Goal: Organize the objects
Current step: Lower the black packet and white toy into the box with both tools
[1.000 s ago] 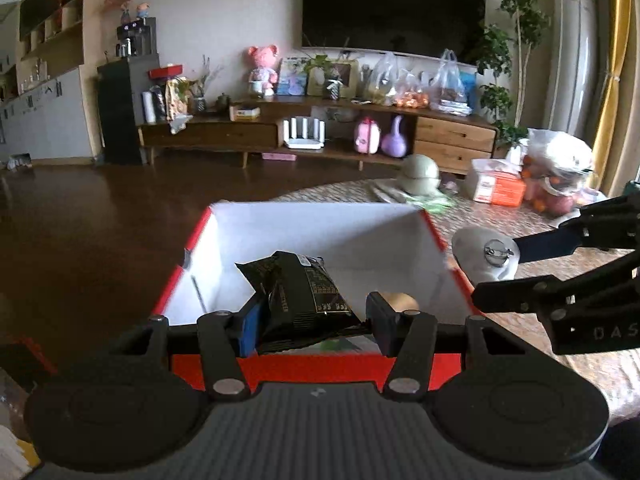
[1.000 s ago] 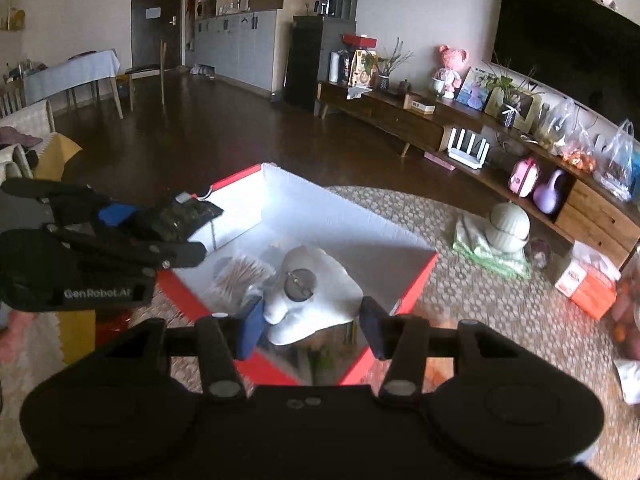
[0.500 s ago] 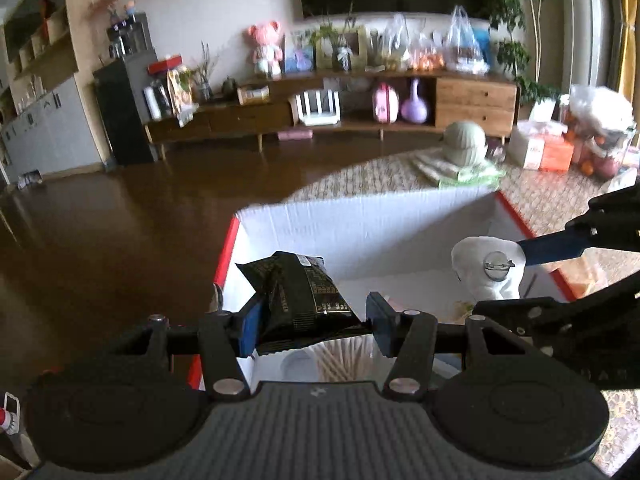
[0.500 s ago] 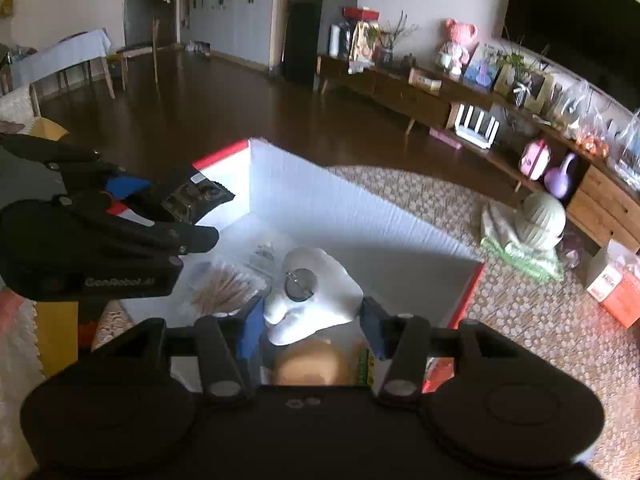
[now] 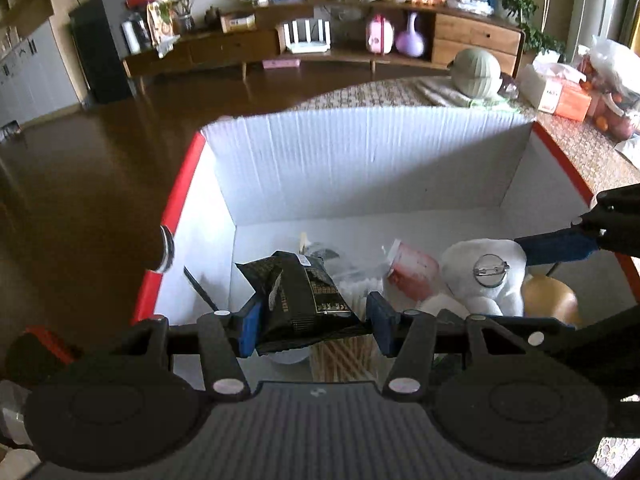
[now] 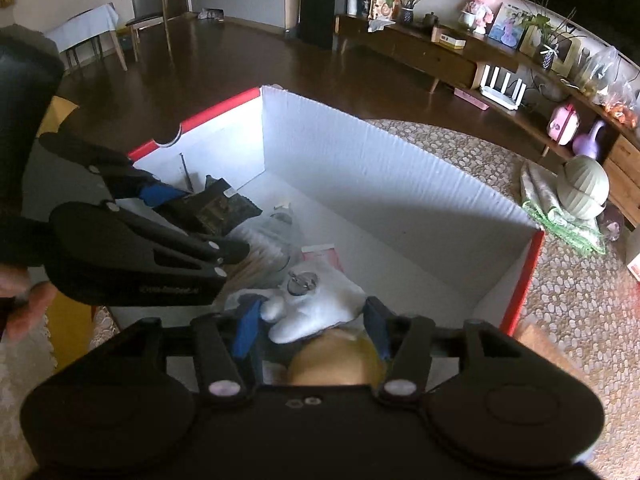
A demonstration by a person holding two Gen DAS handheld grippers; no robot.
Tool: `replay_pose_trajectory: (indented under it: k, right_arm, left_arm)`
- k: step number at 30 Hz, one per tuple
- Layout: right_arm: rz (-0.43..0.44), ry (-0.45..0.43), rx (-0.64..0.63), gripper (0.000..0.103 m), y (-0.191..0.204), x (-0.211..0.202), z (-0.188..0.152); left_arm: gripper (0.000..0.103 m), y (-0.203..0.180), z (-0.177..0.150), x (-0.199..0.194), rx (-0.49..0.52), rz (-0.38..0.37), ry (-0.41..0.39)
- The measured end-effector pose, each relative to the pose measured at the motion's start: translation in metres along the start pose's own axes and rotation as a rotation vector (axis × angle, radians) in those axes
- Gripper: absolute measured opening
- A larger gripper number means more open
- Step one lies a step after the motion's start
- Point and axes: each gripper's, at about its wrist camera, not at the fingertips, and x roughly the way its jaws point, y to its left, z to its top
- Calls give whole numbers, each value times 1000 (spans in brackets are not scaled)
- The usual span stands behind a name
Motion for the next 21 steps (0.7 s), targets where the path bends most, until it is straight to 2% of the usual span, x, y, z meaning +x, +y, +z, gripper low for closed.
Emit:
replay_pose_trajectory:
  k: [9,11,12,21]
  right_arm:
    - [1,-16,11,65,-2,-9,-2]
    - [1,-27,13,67,-3,-14,-3]
    - [2,-33,15,68,-4,-17,-3]
    - [-1,-91,18,74,-5,-51,-6]
  left_arm:
    - [55,2,0,2,-9,9,6]
    - [60,1,0,1,-4,15,2]
    - [64,0,1,0,-6,16,-1]
    - [65,2,-1,-25,-37,28,-61]
